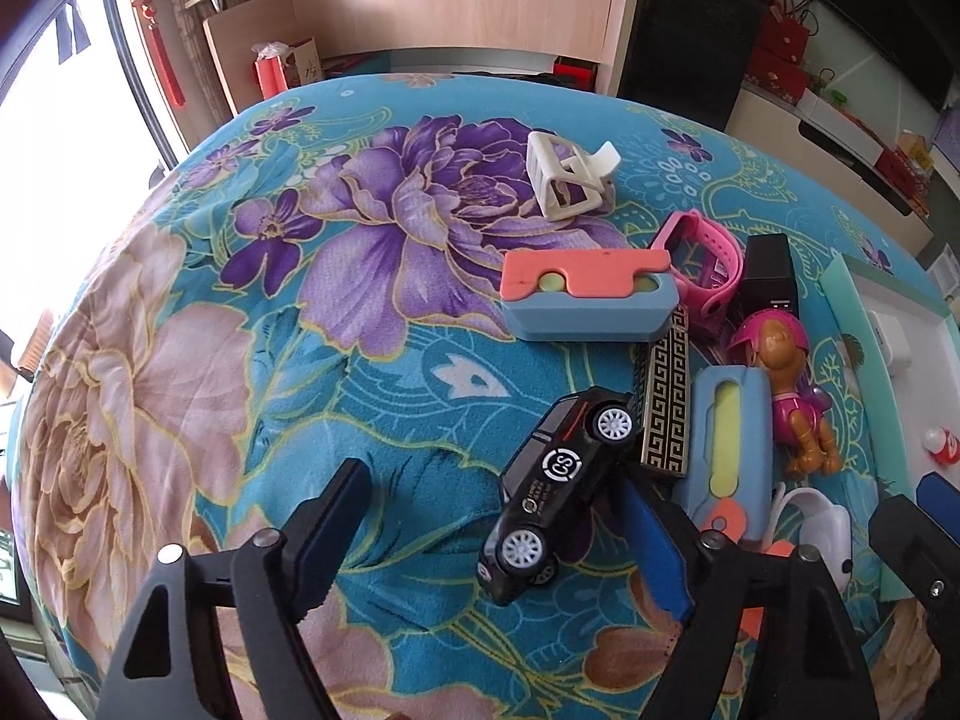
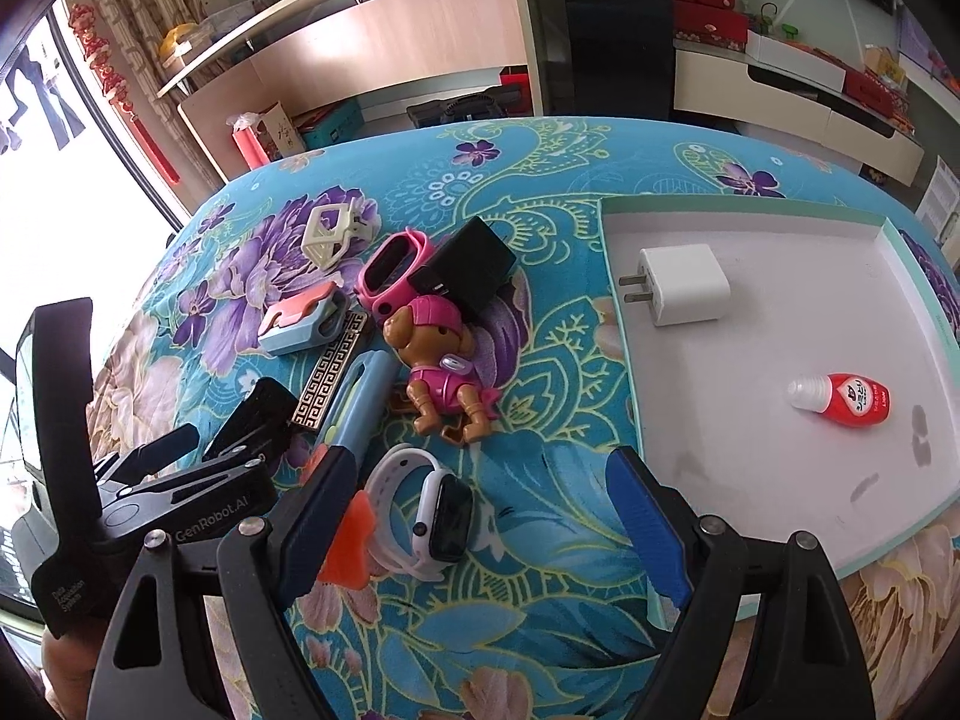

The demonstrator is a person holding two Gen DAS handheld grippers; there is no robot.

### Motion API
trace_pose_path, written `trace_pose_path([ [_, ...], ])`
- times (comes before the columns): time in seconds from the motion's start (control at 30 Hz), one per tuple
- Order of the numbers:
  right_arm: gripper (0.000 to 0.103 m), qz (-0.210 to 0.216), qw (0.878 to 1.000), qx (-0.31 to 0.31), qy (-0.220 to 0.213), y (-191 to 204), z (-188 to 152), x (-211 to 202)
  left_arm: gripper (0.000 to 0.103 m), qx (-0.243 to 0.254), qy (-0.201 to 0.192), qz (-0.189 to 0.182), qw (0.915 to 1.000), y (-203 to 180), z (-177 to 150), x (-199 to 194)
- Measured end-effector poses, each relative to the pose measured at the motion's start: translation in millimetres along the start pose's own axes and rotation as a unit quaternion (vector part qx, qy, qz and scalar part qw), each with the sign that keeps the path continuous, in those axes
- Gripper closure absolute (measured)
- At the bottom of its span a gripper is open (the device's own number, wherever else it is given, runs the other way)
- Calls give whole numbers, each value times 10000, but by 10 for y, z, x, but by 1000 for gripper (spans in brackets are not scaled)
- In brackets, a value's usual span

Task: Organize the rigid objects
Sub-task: 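Grasp the black toy car with the left tool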

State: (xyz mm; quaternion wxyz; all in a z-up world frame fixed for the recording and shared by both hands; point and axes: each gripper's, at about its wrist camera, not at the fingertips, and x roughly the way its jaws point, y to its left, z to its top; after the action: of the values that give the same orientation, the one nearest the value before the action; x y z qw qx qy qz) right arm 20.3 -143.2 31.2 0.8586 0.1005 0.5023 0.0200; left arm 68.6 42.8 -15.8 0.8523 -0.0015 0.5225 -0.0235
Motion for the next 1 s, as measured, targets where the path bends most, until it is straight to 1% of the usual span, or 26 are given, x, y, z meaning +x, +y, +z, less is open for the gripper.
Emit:
trace_pose_path([
  [0.07, 17, 8, 10000, 19, 10, -9, -1, 4, 26, 57, -54, -9, 10000, -30, 0, -5],
  [0.13, 17, 5, 10000, 30, 18, -17, -3, 7, 38, 132, -107, -48, 9998, -63, 3, -18],
  [0.17, 17, 8, 10000, 35, 23, -19, -6, 8, 42, 170, -123, -92, 9997, -79, 4, -21],
  [0.23, 17, 10, 10000, 49, 38, -26, -8, 14, 55, 239, -141, -186, 9994, -109, 1, -31],
  [0.27, 17, 5, 10000, 56, 47, -29, -9, 18, 58, 274, -153, -218, 9993, -126, -2, -40],
  [0.3, 17, -1, 10000, 63, 58, -33, -10, 23, 64, 302, -162, -253, 9991, -137, -4, -46],
  [0.33, 17, -4, 10000, 71, 70, -36, -12, 29, 67, 310, -167, -292, 9990, -139, -5, -53],
  [0.43, 17, -44, 9999, 72, 142, -49, -20, 61, 69, 293, -180, -298, 9990, -125, -6, -67],
  [0.53, 17, -170, 9996, 1, 217, -42, -33, 94, 70, 196, -169, -267, 9993, -73, -7, -73],
  [0.7, 17, -290, 9987, -301, 293, 47, -59, 132, 70, 48, -137, -177, 9997, 9, -12, -71],
  [0.83, 17, -400, 9970, -547, 361, 134, -87, 182, 70, 53, -129, -150, 9998, 16, -19, -73],
  [1.0, 17, -339, 9959, -703, 454, 194, -122, 232, 70, 49, -108, -157, 9998, 22, -17, -70],
])
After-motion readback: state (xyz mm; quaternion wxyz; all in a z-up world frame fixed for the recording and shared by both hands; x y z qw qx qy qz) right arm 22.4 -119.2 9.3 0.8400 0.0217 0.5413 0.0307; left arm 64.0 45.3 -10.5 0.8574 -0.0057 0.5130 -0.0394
